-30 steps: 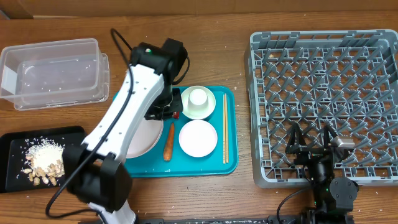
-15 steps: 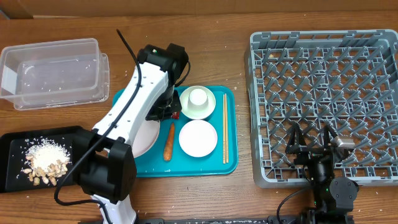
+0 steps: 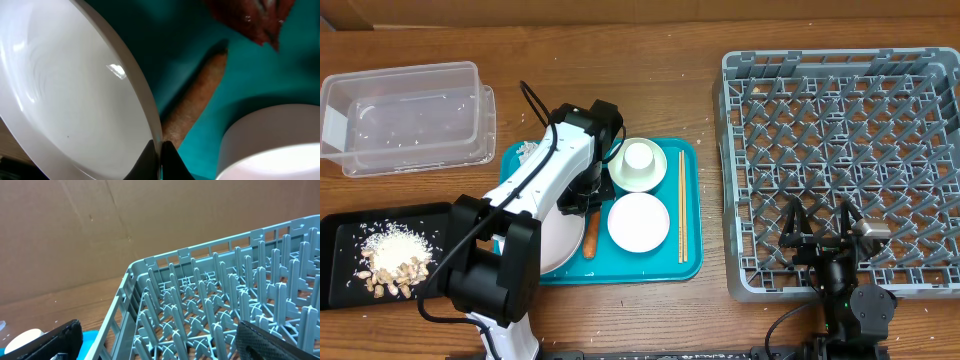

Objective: Sort waste into correct bins and load items into the dishwasher
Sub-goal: 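Carry the empty plate back and set it on the teal tray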

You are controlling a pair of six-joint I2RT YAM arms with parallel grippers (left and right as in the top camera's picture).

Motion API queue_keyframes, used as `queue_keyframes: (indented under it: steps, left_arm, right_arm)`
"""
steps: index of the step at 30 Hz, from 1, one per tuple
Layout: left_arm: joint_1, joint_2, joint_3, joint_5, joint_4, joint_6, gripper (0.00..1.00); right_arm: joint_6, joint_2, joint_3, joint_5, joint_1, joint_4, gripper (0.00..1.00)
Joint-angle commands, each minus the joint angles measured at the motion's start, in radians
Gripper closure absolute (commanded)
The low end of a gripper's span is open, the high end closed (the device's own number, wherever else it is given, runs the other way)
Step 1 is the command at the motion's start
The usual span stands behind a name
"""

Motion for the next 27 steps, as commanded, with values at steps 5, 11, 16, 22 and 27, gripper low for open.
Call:
queue_keyframes:
  steps: [5,11,16,22,27]
  left_arm:
    - [-0.006,0.006,-0.010,-0.044,-0.011,-0.010,0.79]
    - [-0.006,0.005,-0.003,-0.054,-0.041,-0.009,0.71]
    - [-0.006,0.005,0.057,-0.053,-0.089,-0.001,0.71]
    - [-0.006,0.005,0.155,-0.054,-0.076,0.049,0.49]
    - [-0.006,0.005,0.162,-0.065,-0.064,0.055,0.42]
  right_arm:
    - [-0.007,-0.012,-0.010,0.009,-0.003,0.005,0.00]
    - [-0.007,-0.012,-0.010,0.009,-0.003,0.005,0.00]
    - [-0.006,-0.012,-0.010,0.009,-0.003,0.005,0.00]
    - [-0.006,-0.012,-0.010,0.009,-0.003,0.005,0.00]
    - [-0.007,-0.012,-0.010,0.009,-0.003,0.005,0.00]
